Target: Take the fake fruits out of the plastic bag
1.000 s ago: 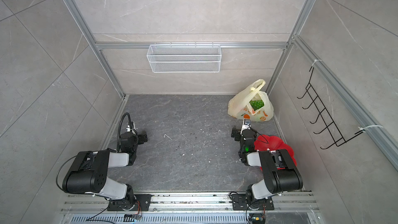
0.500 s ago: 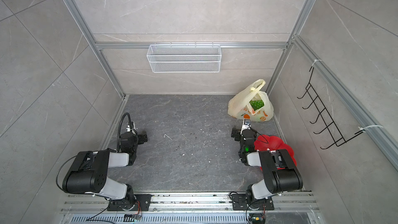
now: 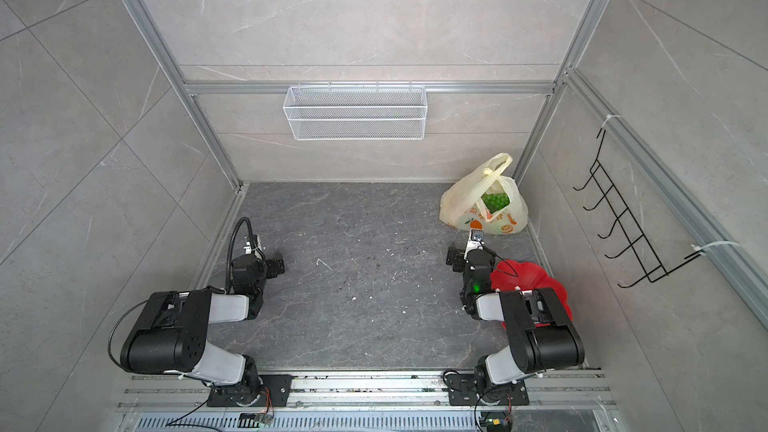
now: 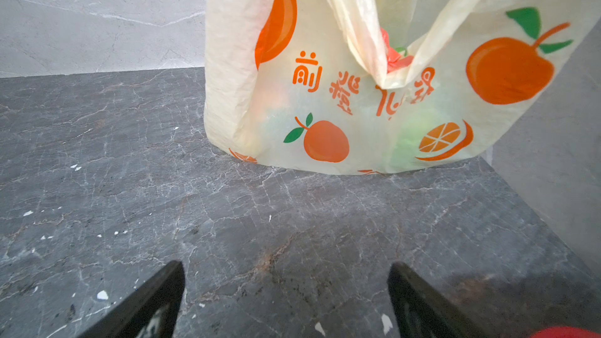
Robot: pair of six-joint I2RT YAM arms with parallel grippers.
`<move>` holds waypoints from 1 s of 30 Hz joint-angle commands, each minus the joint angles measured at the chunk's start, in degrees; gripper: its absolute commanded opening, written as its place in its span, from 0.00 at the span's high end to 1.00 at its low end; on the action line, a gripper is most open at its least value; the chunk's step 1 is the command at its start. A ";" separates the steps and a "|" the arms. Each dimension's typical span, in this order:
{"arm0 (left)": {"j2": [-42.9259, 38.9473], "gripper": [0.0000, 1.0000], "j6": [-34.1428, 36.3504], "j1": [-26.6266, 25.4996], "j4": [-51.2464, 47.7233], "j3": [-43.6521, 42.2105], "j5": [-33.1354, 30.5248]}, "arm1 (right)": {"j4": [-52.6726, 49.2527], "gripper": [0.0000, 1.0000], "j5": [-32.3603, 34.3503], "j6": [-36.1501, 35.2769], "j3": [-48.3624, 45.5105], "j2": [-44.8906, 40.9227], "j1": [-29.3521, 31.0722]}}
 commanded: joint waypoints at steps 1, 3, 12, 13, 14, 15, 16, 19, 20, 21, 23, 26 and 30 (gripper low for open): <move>-3.89 0.00 0.65 -0.81 2.67 -1.00 -0.29 | 1.17 0.00 -3.54 -2.01 -0.97 -2.03 0.05; -6.86 0.00 1.64 -2.18 2.03 -2.04 -1.61 | 2.03 0.00 -3.13 -2.28 -2.15 -4.04 0.37; -34.31 0.00 -12.57 -6.54 -27.39 1.63 -8.09 | -19.60 0.00 -1.15 -0.47 0.04 -29.73 6.21; -36.96 0.00 -17.38 -6.55 -32.03 2.93 -9.65 | -24.15 0.00 -0.66 1.63 2.07 -32.50 6.26; -38.66 0.00 -21.12 -6.57 -35.80 4.23 -11.05 | -28.29 0.00 0.15 3.49 4.06 -34.82 6.21; -40.42 0.00 -26.10 -6.55 -41.26 5.60 -13.32 | -32.33 0.00 0.98 5.45 6.59 -36.87 6.22; -41.74 0.00 -30.16 -6.54 -46.16 6.81 -16.28 | -35.68 0.00 1.91 7.31 8.86 -38.10 6.19; -45.76 0.00 -43.59 -6.54 -61.05 8.50 -24.50 | -49.58 0.00 10.61 18.92 18.48 -37.94 6.12; -47.28 0.00 -45.09 -6.54 -62.46 7.73 -24.68 | -55.54 0.00 14.12 24.23 22.58 -36.32 6.01; -48.93 0.00 -42.56 -6.54 -60.02 6.17 -22.34 | -59.36 0.00 13.90 23.77 26.43 -34.38 5.86; -51.46 0.00 -38.57 -6.54 -55.34 3.16 -16.65 | -63.63 0.00 11.29 21.39 31.90 -30.44 5.87; -52.58 0.00 -33.33 -6.58 -52.27 1.32 -7.32 | -67.20 0.00 11.78 20.79 38.11 -24.78 5.91; -49.09 0.00 -31.60 -6.71 -56.82 3.67 -2.46 | -66.62 0.00 14.13 18.00 43.83 -18.87 5.77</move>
